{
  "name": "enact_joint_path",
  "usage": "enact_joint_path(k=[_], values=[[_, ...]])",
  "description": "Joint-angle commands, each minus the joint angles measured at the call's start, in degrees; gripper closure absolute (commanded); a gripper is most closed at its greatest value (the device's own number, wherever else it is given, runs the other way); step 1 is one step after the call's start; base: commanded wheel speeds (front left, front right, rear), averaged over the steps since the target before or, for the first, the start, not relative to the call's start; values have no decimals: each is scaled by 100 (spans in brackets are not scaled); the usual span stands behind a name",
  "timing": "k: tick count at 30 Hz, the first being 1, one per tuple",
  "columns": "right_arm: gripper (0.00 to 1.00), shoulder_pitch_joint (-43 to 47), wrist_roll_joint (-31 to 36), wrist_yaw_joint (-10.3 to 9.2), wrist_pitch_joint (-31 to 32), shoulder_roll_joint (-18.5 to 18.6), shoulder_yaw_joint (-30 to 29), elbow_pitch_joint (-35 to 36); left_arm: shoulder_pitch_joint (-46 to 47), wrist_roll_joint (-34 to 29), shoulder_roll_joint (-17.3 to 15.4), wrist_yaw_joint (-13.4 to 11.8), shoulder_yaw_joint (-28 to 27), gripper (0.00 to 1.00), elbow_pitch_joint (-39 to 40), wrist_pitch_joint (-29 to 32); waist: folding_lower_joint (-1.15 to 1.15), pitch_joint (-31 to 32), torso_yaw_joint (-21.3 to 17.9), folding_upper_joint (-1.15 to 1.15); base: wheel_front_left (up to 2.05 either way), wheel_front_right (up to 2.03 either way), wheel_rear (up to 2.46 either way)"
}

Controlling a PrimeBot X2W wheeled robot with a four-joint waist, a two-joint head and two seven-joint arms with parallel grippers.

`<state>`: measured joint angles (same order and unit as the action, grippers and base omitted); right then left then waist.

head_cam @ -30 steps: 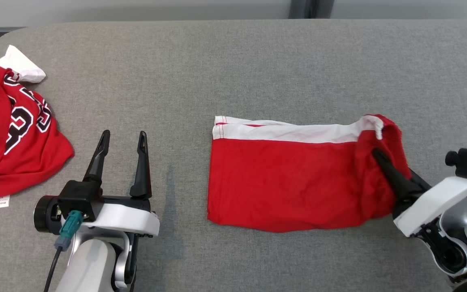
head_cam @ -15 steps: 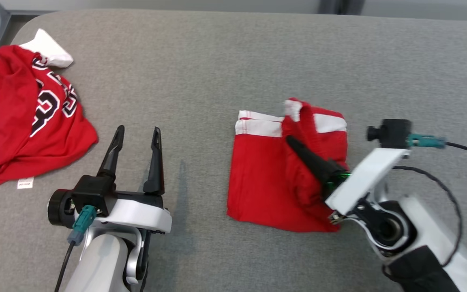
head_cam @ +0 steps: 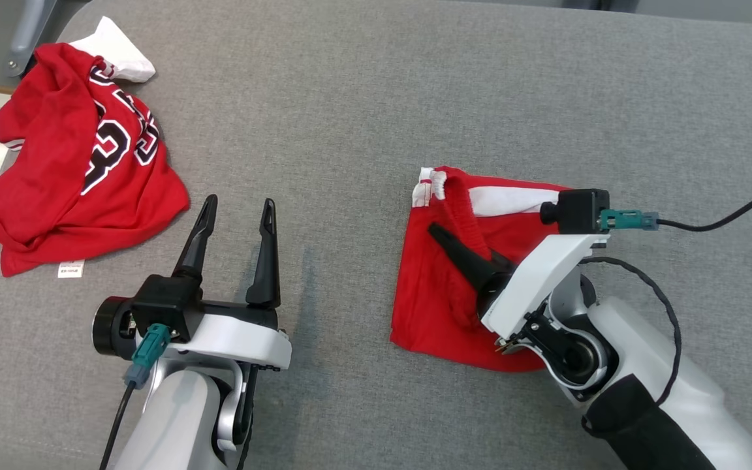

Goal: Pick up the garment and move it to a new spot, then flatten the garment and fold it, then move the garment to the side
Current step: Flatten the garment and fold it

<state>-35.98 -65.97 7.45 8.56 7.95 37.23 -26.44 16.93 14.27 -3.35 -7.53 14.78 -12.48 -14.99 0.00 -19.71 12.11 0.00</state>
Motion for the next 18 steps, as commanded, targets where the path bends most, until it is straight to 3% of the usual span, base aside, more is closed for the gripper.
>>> enact_joint_path(k=[1,11,18], values=[[0,-86,133,9,-241,107,157,34,50,-17,-17,37,-38,0,-7,-27,0,16,-55,0,0,0,0],[0,-9,799,8,-1681,628,474,498,-65,-130,-31,94,-126,0,-110,-27,0,203,-447,0,0,0,0],[0,373,1838,8,-2357,1025,-371,555,-145,-166,-108,76,-205,0,-165,-27,0,397,-748,0,0,0,0]])
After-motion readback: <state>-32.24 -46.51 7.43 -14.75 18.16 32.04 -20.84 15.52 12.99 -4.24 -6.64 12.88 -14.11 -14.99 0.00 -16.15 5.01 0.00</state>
